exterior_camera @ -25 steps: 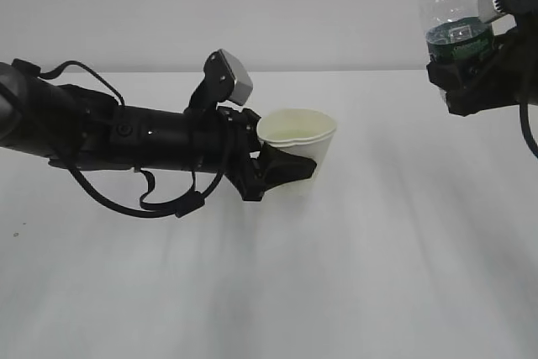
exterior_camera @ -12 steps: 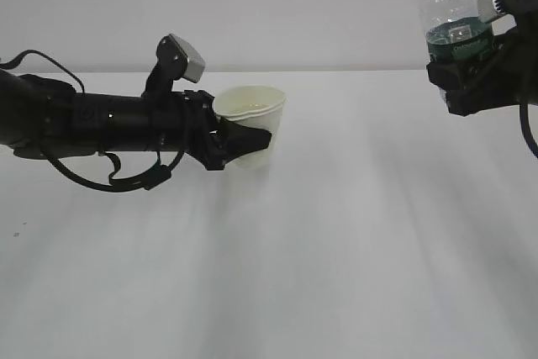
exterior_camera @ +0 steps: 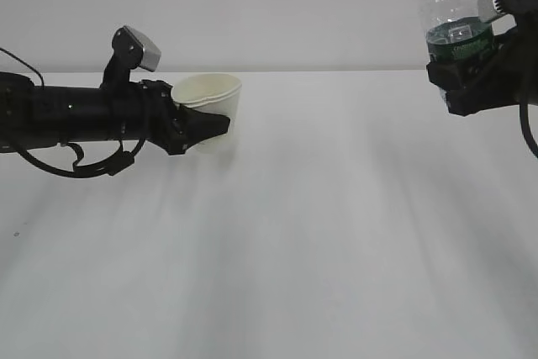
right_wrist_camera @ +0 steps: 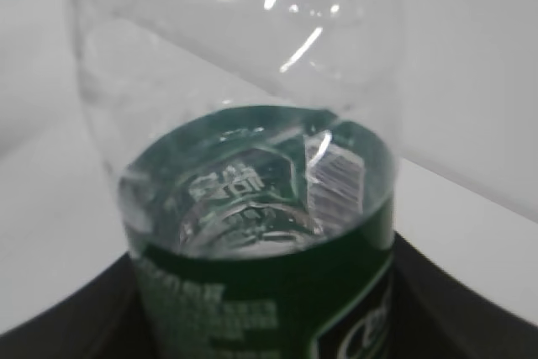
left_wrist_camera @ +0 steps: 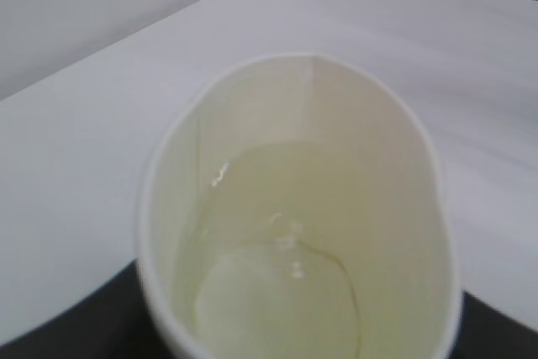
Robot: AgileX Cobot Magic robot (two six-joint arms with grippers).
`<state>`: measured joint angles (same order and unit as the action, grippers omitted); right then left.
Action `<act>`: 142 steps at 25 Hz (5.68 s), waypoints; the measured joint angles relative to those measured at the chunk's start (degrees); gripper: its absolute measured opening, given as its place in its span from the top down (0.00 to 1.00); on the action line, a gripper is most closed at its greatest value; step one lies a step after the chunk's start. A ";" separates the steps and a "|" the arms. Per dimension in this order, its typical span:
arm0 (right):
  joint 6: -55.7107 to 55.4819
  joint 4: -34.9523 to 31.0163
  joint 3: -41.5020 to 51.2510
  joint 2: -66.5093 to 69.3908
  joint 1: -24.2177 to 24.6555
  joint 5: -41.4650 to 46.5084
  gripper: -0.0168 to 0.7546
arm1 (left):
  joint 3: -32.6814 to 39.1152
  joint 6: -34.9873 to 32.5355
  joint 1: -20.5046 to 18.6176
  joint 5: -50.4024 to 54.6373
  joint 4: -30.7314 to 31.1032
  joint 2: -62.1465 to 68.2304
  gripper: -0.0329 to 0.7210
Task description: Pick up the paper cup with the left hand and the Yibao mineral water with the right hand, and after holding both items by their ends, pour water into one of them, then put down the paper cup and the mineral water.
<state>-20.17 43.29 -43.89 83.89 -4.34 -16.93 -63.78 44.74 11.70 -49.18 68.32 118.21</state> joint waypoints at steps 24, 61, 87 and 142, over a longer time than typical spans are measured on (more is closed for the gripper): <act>0.00 0.00 0.00 0.00 0.08 -0.09 0.38 | 8.00 -19.12 -7.90 -9.20 -11.90 2.44 0.39; 0.00 0.00 0.00 0.00 0.08 -0.09 0.38 | 8.00 -27.72 -9.76 -14.62 -22.19 12.05 0.40; 0.00 0.00 0.00 0.00 0.08 -0.09 0.38 | 8.00 -30.20 -9.89 -16.63 -24.71 14.41 0.40; 0.00 0.00 0.00 0.00 0.08 -0.09 0.38 | 8.00 -27.56 -9.89 -16.63 -20.90 14.50 0.04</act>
<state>-20.17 43.29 -43.89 83.89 -4.26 -17.02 -55.77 17.18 1.81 -65.80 47.41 132.71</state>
